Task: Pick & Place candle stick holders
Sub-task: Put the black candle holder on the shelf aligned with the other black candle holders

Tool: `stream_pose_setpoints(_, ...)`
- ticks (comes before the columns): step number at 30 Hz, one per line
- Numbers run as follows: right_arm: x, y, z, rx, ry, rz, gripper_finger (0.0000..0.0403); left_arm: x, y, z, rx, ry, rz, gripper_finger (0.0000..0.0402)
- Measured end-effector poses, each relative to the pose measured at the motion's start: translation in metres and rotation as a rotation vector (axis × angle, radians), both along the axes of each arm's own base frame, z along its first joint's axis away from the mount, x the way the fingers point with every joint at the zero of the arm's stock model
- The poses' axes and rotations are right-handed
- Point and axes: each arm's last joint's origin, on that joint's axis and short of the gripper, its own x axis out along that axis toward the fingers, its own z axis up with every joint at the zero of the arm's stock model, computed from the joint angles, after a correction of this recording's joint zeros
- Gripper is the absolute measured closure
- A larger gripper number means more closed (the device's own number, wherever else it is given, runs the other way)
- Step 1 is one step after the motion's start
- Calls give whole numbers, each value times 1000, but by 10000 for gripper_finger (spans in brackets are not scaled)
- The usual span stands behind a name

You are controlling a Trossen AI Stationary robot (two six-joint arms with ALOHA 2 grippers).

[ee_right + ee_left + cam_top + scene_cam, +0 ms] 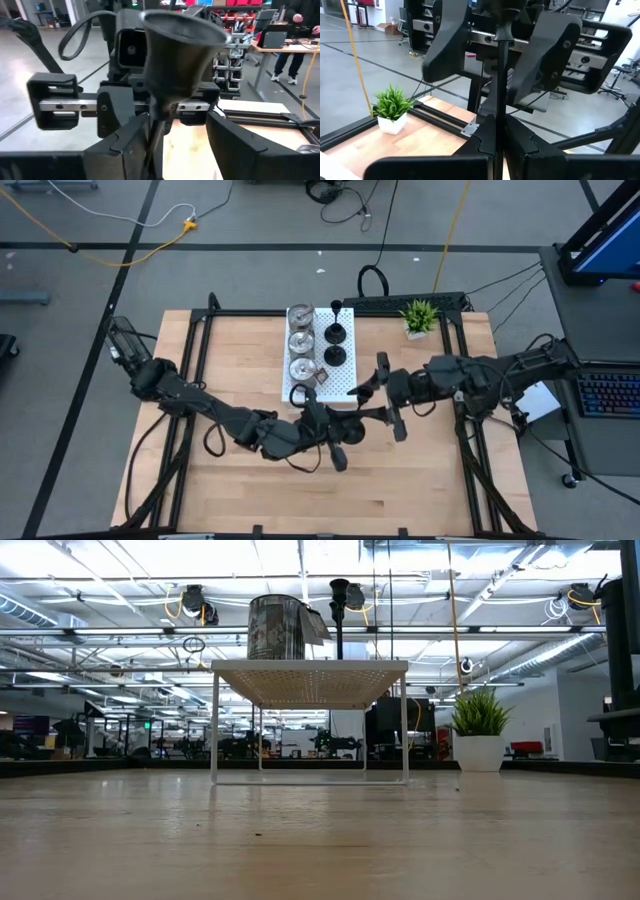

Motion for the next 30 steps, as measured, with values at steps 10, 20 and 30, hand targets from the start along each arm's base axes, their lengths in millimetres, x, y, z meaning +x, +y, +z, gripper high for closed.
stream_pose_setpoints(10,1,-5,0,-7,-2,-11,293,0,1,-1,8,9,29,388)
stream_pose_setpoints(20,2,-6,0,-25,-10,-17,388,2,5,-3,18,29,30,388)
stream_pose_setpoints(30,4,-15,-1,-61,-8,-49,395,2,8,-5,39,55,43,326)
